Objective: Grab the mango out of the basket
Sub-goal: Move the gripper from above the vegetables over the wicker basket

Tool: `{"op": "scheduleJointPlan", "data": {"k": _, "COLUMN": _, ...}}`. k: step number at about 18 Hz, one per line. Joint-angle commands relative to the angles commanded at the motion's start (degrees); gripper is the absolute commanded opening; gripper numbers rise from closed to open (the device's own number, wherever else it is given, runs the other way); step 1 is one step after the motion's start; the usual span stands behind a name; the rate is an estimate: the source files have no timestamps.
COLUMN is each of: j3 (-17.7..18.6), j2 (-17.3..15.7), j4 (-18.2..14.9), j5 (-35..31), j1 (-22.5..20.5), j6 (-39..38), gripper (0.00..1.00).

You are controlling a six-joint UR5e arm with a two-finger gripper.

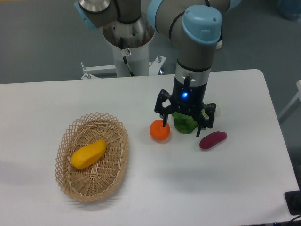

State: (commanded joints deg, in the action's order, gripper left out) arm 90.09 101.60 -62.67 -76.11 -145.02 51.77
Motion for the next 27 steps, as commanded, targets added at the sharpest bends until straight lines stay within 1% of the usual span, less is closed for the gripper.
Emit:
{"op": "scheduleJointPlan", "data": {"k": 4, "j3": 0.9, "j2": 0.1, "j4": 1.4, "j5": 0.0, "j1": 0.4, "j6": -0.2, "gripper": 1.00}}
{"op": "scheduleJointPlan", "data": {"k": 10, "j3": 3.7, "j2": 0.2, "j4": 2.0, "j5": 0.0, "j1": 0.5, "j6": -0.6, "gripper": 1.00}}
{"op": "scheduleJointPlan", "data": {"k": 12, "j3": 4.8, "j2": 0.6, "j4": 3.5, "j5": 0.0, "j1": 1.2, "j6": -0.6, "gripper": 1.00}}
{"op": "scheduleJointPlan", "data": {"k": 13, "j3": 5.9, "j2": 1.0, "j4": 5.3, "j5": 0.0, "j1": 1.8, "j6": -0.8, "gripper": 1.00}}
{"op": "scheduleJointPlan", "data": {"k": 16, "j3": 9.0, "j2": 2.2, "j4": 11.8, "j5": -0.3, "j1": 4.1, "j6": -4.1, "gripper": 1.00}}
{"op": "scheduleJointPlan", "data": {"k": 18, "j3": 10.5, "j2": 3.4, "j4": 15.0, "j5": -0.9, "j1": 5.4, "j6": -8.1, "gripper": 1.00}}
{"op": "scheduleJointPlan", "data": {"k": 20, "j3": 11.0, "j2": 4.4, "j4": 15.5, "j5": -1.2, "j1": 8.4, "j6": -10.0, "gripper": 1.00}}
{"op": "scheduleJointPlan", "data": {"k": 21, "j3": 11.0, "j2": 4.5, "j4": 15.5, "j5": -1.3, "j1": 10.2, "j6": -11.2, "gripper": 1.00}}
{"op": "scheduleJointPlan", "data": {"k": 23, "j3": 11.2, "j2": 4.4, "j4": 16.0, "j5": -1.4, "j1": 12.3, "j6": -13.8, "gripper": 1.00}}
{"op": "scheduleJointPlan", "data": {"k": 26, "j3": 11.5, "j2": 4.4, "j4": 15.9, "j5": -1.7, "j1": 15.5, "j6": -13.2, "gripper": 1.00}}
{"op": "scheduleJointPlan", "data": {"k": 27, "j3": 11.5, "j2": 4.5, "j4": 15.9, "j5": -1.9, "j1": 16.6, "j6": -11.7, "gripper": 1.00}}
